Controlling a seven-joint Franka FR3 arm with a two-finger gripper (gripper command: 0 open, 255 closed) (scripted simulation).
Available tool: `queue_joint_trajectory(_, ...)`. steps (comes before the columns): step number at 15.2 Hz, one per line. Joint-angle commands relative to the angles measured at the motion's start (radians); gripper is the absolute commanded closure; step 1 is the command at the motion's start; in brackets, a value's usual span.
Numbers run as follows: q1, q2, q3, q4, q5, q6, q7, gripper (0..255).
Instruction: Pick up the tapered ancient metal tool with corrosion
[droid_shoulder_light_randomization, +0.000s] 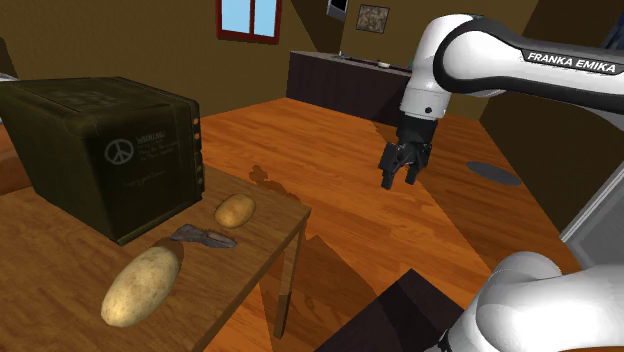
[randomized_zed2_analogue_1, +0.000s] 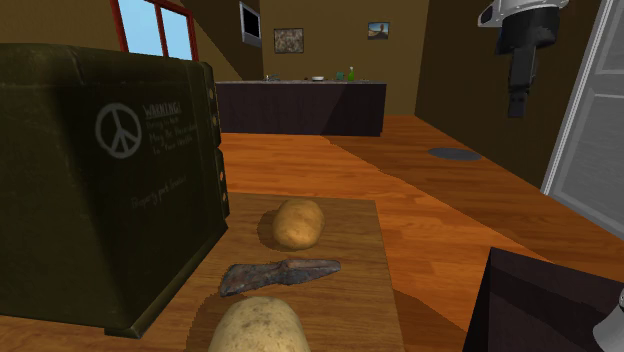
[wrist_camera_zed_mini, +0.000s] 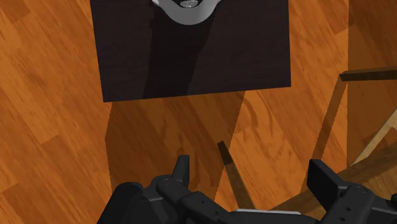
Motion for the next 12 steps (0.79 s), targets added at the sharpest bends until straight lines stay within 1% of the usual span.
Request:
queue_joint_trajectory(1,0.0,0.0,0.0,0.0,0.0,0.0,0.0,0)
queue_joint_trajectory(7,0.051,0.205,0.071,0.089,0.025,0.104,-0.002,0)
queue_joint_trajectory(12,0.086,0.38,0.129,0.192,0.026,0.167,0.002,0)
